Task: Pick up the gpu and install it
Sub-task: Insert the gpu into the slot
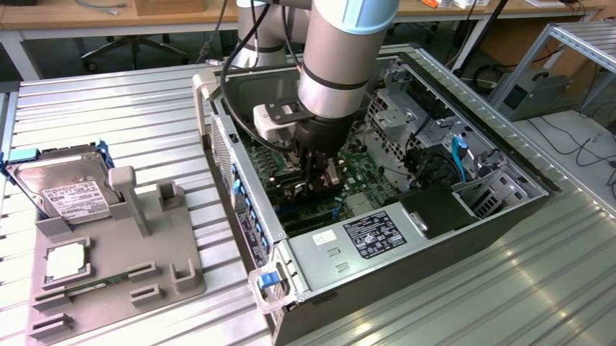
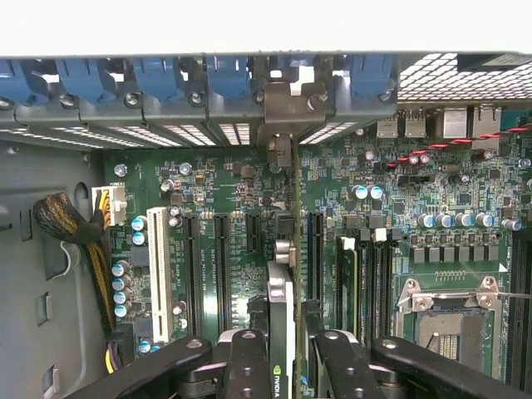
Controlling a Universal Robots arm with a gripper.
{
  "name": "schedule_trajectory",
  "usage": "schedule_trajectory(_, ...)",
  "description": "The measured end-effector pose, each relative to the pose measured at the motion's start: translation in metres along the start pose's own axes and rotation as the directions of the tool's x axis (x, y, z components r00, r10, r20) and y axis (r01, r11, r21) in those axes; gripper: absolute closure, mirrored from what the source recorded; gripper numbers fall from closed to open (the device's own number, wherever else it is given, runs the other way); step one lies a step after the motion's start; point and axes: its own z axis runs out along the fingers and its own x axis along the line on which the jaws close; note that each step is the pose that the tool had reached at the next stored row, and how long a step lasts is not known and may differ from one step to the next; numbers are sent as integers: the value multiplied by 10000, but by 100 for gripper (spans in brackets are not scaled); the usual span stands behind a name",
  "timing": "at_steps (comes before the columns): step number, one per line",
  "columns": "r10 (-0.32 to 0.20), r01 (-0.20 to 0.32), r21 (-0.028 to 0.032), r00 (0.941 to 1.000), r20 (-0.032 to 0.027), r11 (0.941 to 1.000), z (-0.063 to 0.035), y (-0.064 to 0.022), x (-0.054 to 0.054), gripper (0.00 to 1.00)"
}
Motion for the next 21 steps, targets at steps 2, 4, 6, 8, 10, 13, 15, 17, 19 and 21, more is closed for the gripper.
schedule_trajectory(2,0,0,1,10000,0,10000,0,3,0,74)
schedule_trajectory(4,-1,1,2,10000,0,10000,0,5,0,74)
schedule_trajectory(6,1,-1,1,10000,0,10000,0,6,0,74)
schedule_trajectory(8,2,-2,-1,10000,-1,10000,-1,8,0,74)
schedule_trajectory(10,0,0,2,10000,-1,10000,0,9,0,74)
schedule_trajectory(13,0,0,2,10000,0,10000,0,10,0,74)
schedule_trajectory(15,0,0,2,10000,0,10000,0,11,0,74)
schedule_trajectory(17,0,0,2,10000,0,10000,0,11,0,74)
schedule_trajectory(19,1,-1,2,10000,0,10000,0,11,0,74)
schedule_trajectory(21,1,-1,2,10000,-1,10000,0,11,0,74)
